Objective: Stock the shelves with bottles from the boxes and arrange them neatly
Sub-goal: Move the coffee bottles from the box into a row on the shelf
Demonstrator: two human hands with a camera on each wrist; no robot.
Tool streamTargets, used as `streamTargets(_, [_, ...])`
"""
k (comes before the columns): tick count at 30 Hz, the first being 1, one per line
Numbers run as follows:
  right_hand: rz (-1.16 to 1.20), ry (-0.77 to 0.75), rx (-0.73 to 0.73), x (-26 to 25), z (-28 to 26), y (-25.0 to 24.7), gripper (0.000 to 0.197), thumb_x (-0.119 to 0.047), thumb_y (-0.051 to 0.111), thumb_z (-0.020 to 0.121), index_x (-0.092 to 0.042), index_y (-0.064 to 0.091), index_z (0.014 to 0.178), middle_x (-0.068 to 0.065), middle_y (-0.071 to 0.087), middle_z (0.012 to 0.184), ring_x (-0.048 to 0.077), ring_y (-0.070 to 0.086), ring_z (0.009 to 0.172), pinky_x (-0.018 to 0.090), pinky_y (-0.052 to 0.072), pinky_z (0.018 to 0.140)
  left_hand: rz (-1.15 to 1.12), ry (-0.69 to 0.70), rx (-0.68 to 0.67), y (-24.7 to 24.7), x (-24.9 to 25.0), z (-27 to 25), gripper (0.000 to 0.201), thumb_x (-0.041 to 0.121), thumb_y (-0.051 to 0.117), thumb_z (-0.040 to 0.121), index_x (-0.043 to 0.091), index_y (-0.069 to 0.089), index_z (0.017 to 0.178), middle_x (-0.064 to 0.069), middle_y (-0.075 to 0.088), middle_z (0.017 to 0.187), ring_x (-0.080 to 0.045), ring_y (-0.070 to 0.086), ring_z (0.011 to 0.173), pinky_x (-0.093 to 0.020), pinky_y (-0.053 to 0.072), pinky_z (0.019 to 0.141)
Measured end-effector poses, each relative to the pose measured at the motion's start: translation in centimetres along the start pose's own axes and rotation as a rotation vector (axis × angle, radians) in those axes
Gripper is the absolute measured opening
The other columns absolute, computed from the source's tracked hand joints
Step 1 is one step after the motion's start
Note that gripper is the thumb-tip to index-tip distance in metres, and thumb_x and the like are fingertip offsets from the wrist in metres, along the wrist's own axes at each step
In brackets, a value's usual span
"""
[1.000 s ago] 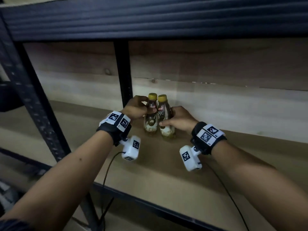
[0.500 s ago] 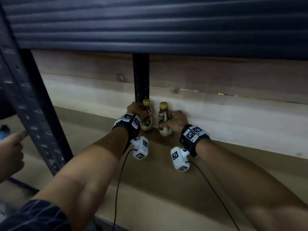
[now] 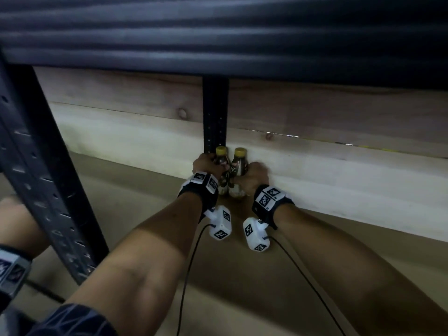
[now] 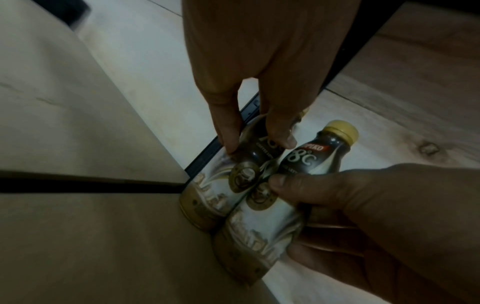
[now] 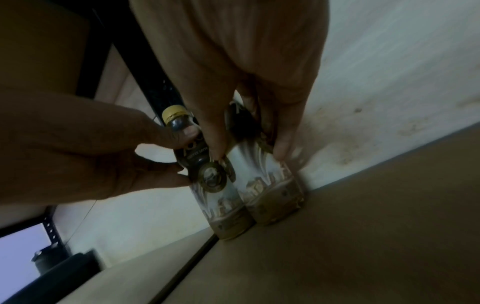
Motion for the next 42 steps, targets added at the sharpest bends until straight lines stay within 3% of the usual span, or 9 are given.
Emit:
streamTargets(3, [0.043,-0.032,0.023,0.4,-0.3,0.1,0.035,-0.020,0.085,0.072,-0.008,0.066,0.099,0.009,0.069,0.098,0.023,0.068,0.088,0.035,0.059,0.075,-0.019,0.015,0.012,0.1,0.0,-0.5,0.049,0.032,0.079,0.077,0.019,0.066,0.123,-0.008,0.069,0.118,-0.026,0.063,0.110,-0.024,0.046,0.085])
streamTargets(7, [0.121,-0.072,0.023,1.3,-0.5,-1.0,0.026,-0.017,0.079,0.079,-0.019,0.054,0.086,0.001,0.062,0.085,0.010,0.060,0.070,0.009,0.039,0.043,-0.045,0.065,0.081,-0.1,0.3,-1.5,0.046,0.029,0.072,0.083,0.016,0.060,0.125,-0.009,0.067,0.119,-0.030,0.062,0.110,-0.029,0.048,0.088])
streamTargets(11, [0.033,-0.113,-0.035,1.5,-1.3,-3.2,0.046,-0.022,0.071,0.086,-0.010,0.051,0.126,0.011,0.060,0.122,0.023,0.058,0.108,0.022,0.043,0.079,-0.059,0.065,0.105,-0.3,1.4,-3.1,0.046,0.025,0.063,0.090,0.008,0.044,0.128,-0.020,0.061,0.120,-0.039,0.059,0.108,-0.041,0.050,0.088])
streamTargets(18, [-0.440,-0.216,-0.122,2.9,-4.6,-10.2,0.053,-0.032,0.066,0.089,-0.010,0.051,0.135,0.014,0.051,0.137,0.030,0.050,0.124,0.031,0.042,0.096,0.260,0.054,0.042,-0.6,4.6,-6.0,0.045,0.038,0.056,0.092,0.010,0.051,0.127,-0.022,0.050,0.126,-0.041,0.051,0.113,-0.046,0.041,0.103])
streamTargets(25, [-0.632,-0.170,-0.141,8.1,-10.0,-19.5,0.055,-0.030,0.062,0.091,-0.009,0.046,0.139,0.016,0.047,0.139,0.033,0.049,0.124,0.038,0.045,0.100,0.328,0.158,-0.192,2.5,7.4,-12.0,0.033,0.019,0.054,0.096,0.002,0.061,0.124,-0.016,0.058,0.130,-0.031,0.055,0.120,-0.034,0.044,0.100])
streamTargets(28, [-0.660,-0.133,-0.156,11.4,-13.1,-23.4,0.054,-0.028,0.063,0.091,-0.009,0.046,0.139,0.016,0.048,0.138,0.033,0.052,0.120,0.039,0.048,0.097,0.370,0.233,-0.317,4.9,9.5,-15.9,0.025,0.020,0.067,0.090,0.007,0.067,0.112,-0.008,0.059,0.123,-0.020,0.058,0.110,-0.013,0.045,0.078])
streamTargets(32, [-0.685,-0.079,-0.190,16.3,-17.6,-28.4,0.056,-0.027,0.060,0.094,-0.012,0.040,0.145,0.014,0.043,0.143,0.031,0.048,0.126,0.035,0.045,0.099,0.435,0.294,-0.410,9.1,12.3,-21.9,0.021,0.029,0.069,0.084,0.022,0.067,0.104,0.001,0.055,0.116,-0.018,0.055,0.113,-0.021,0.041,0.080])
streamTargets(36, [-0.692,-0.055,-0.204,20.5,-22.6,-33.3,0.050,-0.032,0.055,0.097,-0.011,0.045,0.142,0.013,0.046,0.143,0.029,0.048,0.126,0.033,0.043,0.099,0.496,0.439,-0.485,13.0,15.5,-28.5,0.020,0.028,0.067,0.088,0.019,0.070,0.106,-0.003,0.057,0.129,-0.022,0.055,0.116,-0.025,0.045,0.091])
streamTargets(42, [-0.702,-0.068,-0.222,24.1,-30.9,-38.4,0.046,-0.031,0.065,0.092,-0.008,0.055,0.131,0.012,0.057,0.132,0.030,0.057,0.115,0.033,0.049,0.089,0.405,0.437,-0.608,16.1,18.3,-38.9,0.012,0.010,0.063,0.088,0.016,0.073,0.083,-0.007,0.072,0.094,-0.019,0.070,0.076,-0.034,0.058,0.070])
Point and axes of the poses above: each hand's wrist, its own z-axis towards the middle knuckle, its own y-axis out of the palm, x = y × z, the point moved 1 cm from there along z, towards the middle knuckle
